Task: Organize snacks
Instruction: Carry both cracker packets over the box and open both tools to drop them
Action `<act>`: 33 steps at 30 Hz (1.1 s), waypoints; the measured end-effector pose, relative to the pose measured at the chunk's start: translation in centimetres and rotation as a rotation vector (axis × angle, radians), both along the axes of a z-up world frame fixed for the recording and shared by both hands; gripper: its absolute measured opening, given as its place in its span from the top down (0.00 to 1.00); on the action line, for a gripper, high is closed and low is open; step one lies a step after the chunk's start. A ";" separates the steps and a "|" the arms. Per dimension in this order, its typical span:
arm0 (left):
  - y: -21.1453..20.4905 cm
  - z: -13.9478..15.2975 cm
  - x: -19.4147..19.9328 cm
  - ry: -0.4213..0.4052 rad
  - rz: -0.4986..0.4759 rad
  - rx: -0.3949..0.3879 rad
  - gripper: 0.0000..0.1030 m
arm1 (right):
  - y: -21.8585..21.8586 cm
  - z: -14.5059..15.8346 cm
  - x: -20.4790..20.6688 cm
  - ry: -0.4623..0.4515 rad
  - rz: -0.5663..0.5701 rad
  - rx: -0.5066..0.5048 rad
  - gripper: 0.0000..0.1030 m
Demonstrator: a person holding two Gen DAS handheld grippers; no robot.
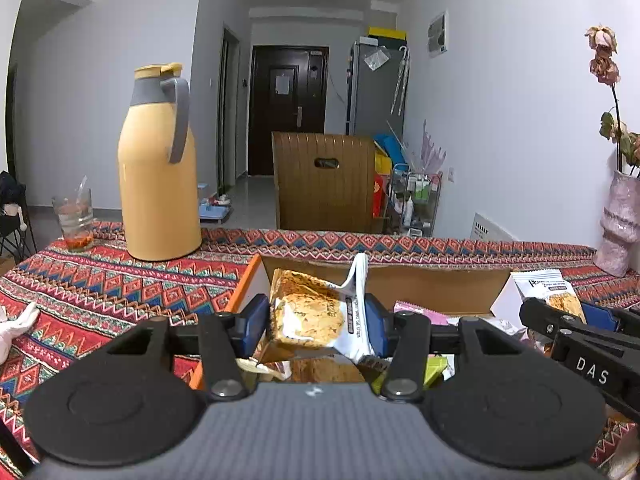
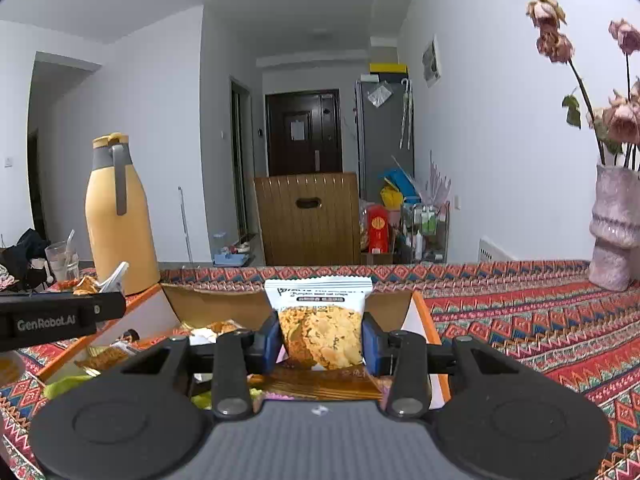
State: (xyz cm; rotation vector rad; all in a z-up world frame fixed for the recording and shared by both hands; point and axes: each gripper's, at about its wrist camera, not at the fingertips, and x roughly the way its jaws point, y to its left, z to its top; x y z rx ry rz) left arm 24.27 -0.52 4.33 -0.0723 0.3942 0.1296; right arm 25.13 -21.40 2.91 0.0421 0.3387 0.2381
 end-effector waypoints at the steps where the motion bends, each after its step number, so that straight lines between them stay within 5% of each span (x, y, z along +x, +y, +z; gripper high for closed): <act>1: 0.0 -0.1 0.0 0.001 -0.004 -0.003 0.50 | 0.0 -0.1 0.1 0.007 0.000 -0.001 0.62; 6: 0.4 0.0 -0.3 -0.013 -0.006 -0.022 0.39 | 0.2 -0.7 0.3 0.027 -0.010 -0.013 0.59; 9: 0.6 0.0 -0.6 -0.025 0.020 -0.029 0.12 | 0.0 -0.7 0.3 0.033 -0.025 -0.005 0.32; 11: 0.7 0.2 -0.7 -0.033 0.031 -0.033 0.02 | -0.2 -0.7 0.3 0.032 -0.033 0.003 0.08; 13: 0.8 0.2 -0.8 -0.042 0.038 -0.041 0.00 | -0.4 -0.8 0.3 0.036 -0.038 0.016 0.00; 33: 1.2 1.6 -1.5 -0.031 0.032 -0.058 0.00 | -1.4 0.7 -0.3 0.034 -0.066 0.032 0.00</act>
